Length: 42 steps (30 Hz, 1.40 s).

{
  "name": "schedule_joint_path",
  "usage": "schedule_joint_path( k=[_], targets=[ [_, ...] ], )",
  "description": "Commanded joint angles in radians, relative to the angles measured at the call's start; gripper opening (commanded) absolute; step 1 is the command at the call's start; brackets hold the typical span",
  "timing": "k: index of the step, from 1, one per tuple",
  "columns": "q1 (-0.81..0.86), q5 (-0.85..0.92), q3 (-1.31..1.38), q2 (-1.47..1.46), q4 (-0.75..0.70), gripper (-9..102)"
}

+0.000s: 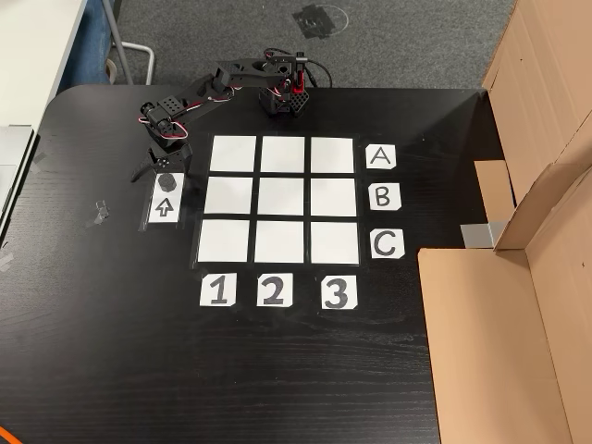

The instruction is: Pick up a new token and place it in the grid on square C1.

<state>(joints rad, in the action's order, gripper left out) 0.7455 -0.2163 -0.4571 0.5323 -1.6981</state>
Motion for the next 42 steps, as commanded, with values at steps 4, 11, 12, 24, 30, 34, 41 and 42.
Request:
schedule_joint_path(
  k=[4,11,12,24,30,34,41,42],
  targets=[
    [-0.026,0.020,0.038,0.000,-0.006,65],
    [-0.041,0.038,0.043,0.000,0.003,65],
    [-0.041,0.038,0.044,0.000,0.003,65],
    [-0.026,0.017,0.054,-0.008,0.005,44],
    [-0.020,0.006,0.060,-0.006,0.005,30],
    [-0.017,0.006,0.061,-0.005,0.005,19],
    [-0.012,0.009,0.061,-0.002,0.006,6],
    [-0.012,0.011,0.061,0.000,0.006,5]
  ],
)
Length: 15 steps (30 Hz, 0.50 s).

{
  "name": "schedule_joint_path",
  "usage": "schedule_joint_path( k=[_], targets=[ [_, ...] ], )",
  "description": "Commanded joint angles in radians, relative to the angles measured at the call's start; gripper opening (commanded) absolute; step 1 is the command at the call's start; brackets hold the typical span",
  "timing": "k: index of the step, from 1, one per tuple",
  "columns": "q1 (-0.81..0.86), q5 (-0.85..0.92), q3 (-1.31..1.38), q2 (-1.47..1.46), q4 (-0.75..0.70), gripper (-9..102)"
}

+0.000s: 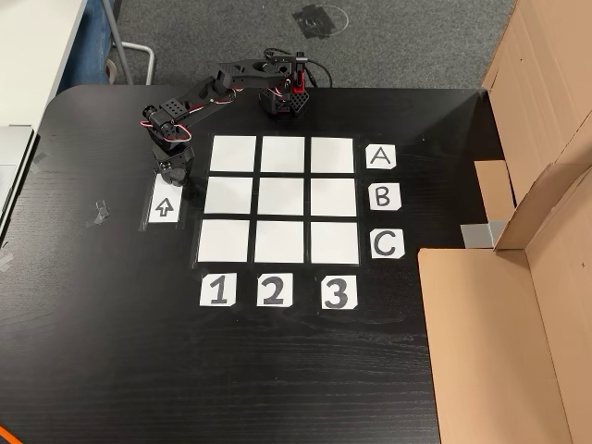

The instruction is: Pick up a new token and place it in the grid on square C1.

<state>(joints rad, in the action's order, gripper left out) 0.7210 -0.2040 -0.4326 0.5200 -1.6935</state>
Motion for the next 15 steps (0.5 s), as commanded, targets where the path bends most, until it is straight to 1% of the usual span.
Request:
schedule_joint_path(
  k=[1,15],
  targets=[
    [0.015,0.000,0.037,0.014,0.002,5],
    [0.032,0.048,0.029,0.178,0.003,2]
  ],
)
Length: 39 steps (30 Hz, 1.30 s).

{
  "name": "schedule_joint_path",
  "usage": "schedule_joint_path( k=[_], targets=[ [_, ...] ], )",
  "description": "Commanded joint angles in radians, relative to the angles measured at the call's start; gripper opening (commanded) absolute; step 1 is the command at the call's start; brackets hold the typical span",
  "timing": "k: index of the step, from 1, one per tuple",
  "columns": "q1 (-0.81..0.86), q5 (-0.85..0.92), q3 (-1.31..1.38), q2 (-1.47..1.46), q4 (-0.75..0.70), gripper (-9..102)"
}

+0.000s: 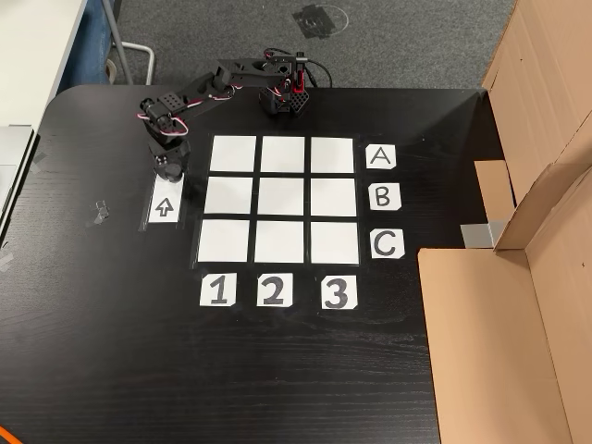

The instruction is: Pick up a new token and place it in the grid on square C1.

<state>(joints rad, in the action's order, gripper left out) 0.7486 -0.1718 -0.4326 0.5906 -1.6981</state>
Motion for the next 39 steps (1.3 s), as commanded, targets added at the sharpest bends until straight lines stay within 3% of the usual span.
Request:
schedule_joint_path(
  k=[1,20,39],
  targets=[
    [0.003,0.017,0.029,0.121,0.005,2],
    [-0.110,0.087,-0.087,0.362,-0.006,0],
    [-0.270,0.106,-0.117,0.364,-0.005,0]
  ],
)
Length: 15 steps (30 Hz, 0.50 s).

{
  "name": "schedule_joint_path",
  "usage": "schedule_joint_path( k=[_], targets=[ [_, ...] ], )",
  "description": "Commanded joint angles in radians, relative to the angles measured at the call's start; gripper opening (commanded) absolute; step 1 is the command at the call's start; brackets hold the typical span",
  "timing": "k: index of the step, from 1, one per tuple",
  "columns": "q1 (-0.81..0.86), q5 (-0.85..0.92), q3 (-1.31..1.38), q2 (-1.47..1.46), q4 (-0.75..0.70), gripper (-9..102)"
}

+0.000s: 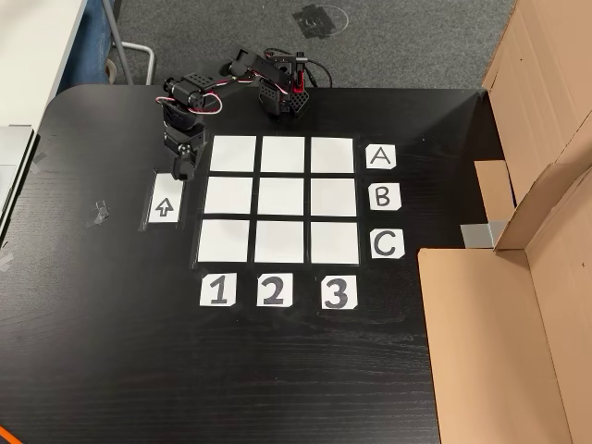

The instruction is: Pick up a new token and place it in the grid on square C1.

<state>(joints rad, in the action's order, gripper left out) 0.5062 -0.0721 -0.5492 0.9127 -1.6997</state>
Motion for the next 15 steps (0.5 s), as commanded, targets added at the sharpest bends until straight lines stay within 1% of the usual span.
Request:
schedule_joint_path(
  k=[1,6,15],
  targets=[
    [-0.037,0.005,-0.002,0.038,0.000,0],
    [-0.077,0.005,0.009,-0.002,0.023,0],
    [-0.104,0.002,0.097,-0.132,0.110,0]
  ],
)
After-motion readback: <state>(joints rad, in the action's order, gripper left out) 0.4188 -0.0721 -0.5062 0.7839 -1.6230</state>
